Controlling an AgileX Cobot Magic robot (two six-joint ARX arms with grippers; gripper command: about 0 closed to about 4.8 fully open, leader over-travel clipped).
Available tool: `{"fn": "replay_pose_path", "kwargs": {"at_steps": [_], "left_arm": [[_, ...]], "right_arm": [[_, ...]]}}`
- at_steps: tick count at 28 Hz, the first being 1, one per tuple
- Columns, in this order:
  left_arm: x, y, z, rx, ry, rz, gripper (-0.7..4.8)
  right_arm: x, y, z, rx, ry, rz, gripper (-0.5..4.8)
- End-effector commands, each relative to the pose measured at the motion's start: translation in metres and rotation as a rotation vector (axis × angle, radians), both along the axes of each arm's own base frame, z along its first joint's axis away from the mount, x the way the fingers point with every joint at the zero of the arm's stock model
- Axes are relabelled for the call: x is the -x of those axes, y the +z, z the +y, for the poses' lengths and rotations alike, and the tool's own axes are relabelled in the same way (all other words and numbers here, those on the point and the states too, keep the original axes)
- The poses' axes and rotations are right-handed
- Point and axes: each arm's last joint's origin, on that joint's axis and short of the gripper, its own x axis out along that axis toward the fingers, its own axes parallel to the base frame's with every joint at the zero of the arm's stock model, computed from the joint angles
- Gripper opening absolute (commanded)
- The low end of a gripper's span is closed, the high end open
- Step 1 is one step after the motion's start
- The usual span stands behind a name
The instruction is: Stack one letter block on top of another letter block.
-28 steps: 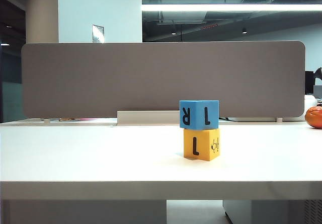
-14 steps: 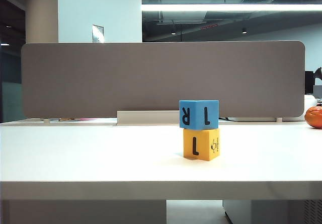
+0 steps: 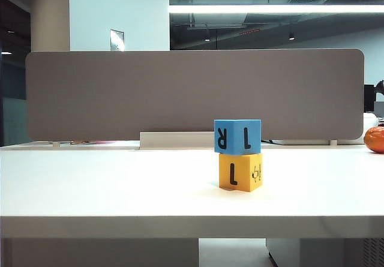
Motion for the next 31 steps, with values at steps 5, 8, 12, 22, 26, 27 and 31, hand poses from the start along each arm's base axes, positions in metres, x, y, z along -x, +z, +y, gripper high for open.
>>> {"fn": "replay_pose_path", "kwargs": {"at_steps": [5,8,12,22,26,27,31], "left_arm": [[0.001,-0.038,0.014,0.112,0.082,-0.101,-0.06],[0.005,-0.049,0.017,0.131,0.110,-0.133,-0.06],[0.007,-0.056,0.018,0.131,0.115,-0.154,-0.06],[0.008,-0.057,0.018,0.127,0.114,-0.148,-0.06],[0.008,-0.056,0.018,0.128,0.115,-0.149,-0.06],[0.008,-0.057,0.018,0.127,0.115,-0.148,-0.06],[0.008,-0.056,0.018,0.128,0.115,-0.149,-0.06]], "right_arm": [[0.000,0.000,0.000,0.003,-0.002,-0.011,-0.01],[0.000,0.000,0.000,0.003,-0.002,-0.012,-0.01],[0.000,0.000,0.000,0.003,-0.002,-0.012,-0.01],[0.000,0.000,0.000,0.003,-0.002,-0.012,-0.01],[0.000,0.000,0.000,0.003,-0.002,-0.012,-0.01],[0.000,0.000,0.000,0.003,-0.002,-0.012,-0.01],[0.000,0.000,0.000,0.003,-0.002,-0.012,-0.01]]}}
